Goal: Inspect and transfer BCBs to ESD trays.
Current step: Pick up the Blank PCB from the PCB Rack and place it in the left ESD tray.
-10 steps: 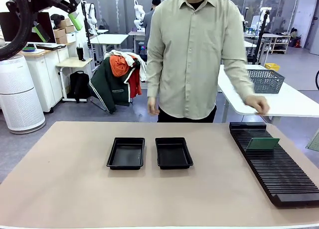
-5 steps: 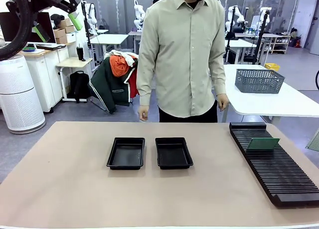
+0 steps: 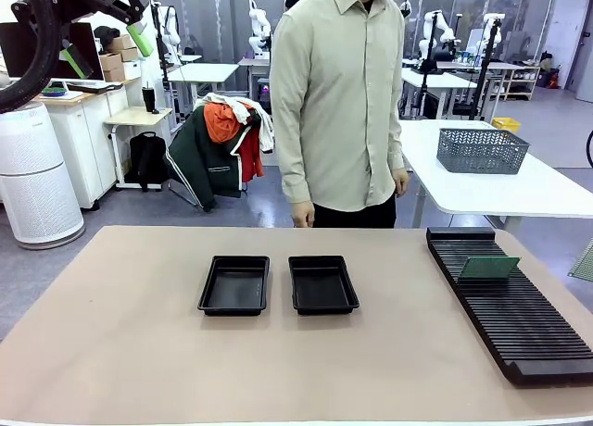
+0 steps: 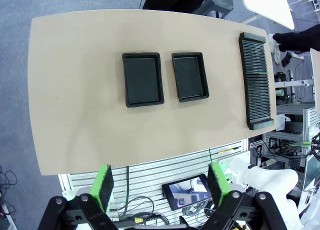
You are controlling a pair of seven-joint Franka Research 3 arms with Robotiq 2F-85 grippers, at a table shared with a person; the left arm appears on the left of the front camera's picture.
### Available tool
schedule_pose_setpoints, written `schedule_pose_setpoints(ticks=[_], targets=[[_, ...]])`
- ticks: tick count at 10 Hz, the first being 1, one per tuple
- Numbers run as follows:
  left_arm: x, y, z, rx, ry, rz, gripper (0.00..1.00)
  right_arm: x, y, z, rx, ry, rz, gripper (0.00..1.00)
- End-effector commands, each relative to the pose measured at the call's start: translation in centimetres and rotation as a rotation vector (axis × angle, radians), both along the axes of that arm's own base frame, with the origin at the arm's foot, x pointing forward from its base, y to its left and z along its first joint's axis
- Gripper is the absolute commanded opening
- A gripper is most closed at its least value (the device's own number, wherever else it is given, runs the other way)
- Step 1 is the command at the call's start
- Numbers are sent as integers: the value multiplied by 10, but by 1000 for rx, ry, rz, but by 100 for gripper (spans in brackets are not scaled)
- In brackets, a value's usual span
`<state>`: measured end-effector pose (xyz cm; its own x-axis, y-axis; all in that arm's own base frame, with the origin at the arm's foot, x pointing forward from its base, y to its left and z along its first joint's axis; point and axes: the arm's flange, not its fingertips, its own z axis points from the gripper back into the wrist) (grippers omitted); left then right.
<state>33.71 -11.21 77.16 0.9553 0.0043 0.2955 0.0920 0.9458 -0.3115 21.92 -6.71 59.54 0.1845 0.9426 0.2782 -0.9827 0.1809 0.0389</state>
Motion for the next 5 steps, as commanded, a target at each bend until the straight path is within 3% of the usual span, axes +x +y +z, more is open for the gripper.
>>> schedule_pose_setpoints(ticks=[1,5], targets=[[-1,0,-1,0,1,-1,100,0,0,0,0,0,0,3],[-1,0,-1,0,1,-1,100,42,37,-12,213,283,-315,3]])
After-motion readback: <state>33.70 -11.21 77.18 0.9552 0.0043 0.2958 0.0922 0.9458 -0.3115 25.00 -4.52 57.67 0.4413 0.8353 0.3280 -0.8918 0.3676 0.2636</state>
